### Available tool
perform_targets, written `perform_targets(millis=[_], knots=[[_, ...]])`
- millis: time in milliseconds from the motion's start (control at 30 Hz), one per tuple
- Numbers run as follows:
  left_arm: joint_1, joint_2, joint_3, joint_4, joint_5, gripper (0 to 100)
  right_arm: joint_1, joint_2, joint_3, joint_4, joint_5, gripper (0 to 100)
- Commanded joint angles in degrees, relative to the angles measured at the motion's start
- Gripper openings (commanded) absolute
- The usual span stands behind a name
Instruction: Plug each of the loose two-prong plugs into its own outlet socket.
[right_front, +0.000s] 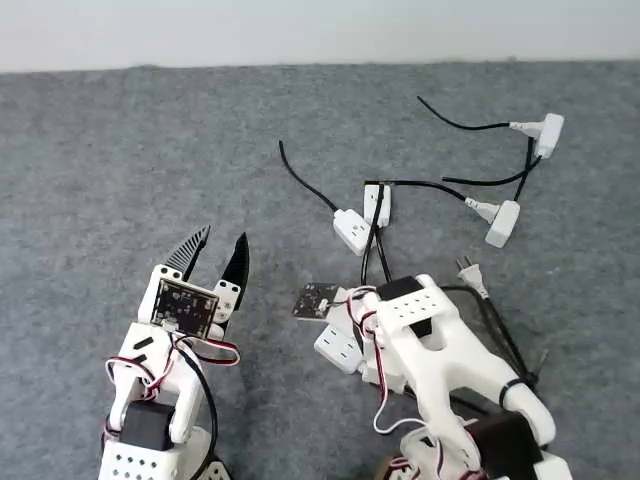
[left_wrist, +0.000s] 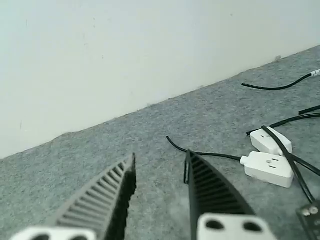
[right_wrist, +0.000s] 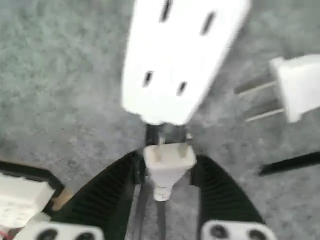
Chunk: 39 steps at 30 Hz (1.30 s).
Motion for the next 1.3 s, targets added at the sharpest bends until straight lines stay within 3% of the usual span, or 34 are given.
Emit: perform_targets(millis=[0, 300, 700, 1067, 1267], knots=[[-0.09, 0.35, -1.80, -1.85, -0.53, 17, 0.04, -1.01, 0.09, -2.42, -0.35, 2.3], [0.09, 0.18, -1.54, -1.85, -0.53, 17, 2.15, -1.89, 1.58, -4.44, -0.26, 0.9], [2.29, 0.09, -1.54, -1.58, -0.53, 17, 1.27, -6.90, -30.68, 20.44, -0.79, 0.9], [12.75, 0.00, -1.80, 3.16, -0.53, 17, -11.21, -6.46, -42.90, 22.73, -8.18, 0.9], [13.36, 0.00, -4.53, 7.65, -0.53, 17, -11.65, -6.46, -45.36, 22.46, -9.67, 0.9]])
